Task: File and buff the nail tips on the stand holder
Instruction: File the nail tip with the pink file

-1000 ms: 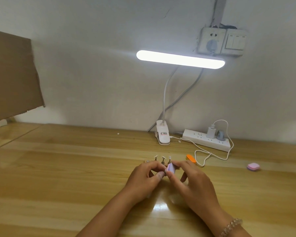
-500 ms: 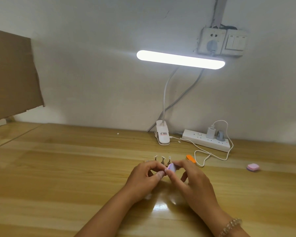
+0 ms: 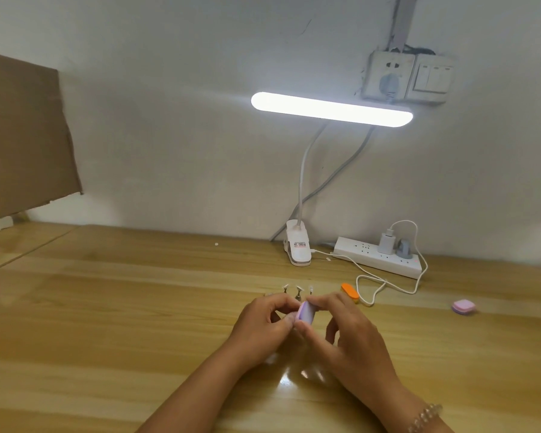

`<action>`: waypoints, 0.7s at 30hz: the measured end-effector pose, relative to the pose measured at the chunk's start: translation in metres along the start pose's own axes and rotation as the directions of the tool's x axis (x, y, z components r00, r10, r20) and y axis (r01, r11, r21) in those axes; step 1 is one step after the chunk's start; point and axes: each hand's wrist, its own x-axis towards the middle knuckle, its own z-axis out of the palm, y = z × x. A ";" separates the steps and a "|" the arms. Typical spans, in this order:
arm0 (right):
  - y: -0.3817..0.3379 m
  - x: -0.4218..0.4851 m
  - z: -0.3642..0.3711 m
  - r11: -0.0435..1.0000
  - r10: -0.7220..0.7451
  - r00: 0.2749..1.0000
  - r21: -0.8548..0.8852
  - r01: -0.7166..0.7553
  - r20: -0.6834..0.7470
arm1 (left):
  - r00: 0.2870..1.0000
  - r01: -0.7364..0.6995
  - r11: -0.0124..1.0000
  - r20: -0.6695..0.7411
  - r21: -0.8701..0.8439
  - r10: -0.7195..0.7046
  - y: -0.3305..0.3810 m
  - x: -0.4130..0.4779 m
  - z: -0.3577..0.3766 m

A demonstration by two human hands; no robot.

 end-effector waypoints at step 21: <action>0.009 0.003 0.002 0.997 0.078 0.995 -0.001 -0.078 -0.057 | 1.000 -0.027 1.000 0.004 0.008 0.027 0.000 -0.002 0.000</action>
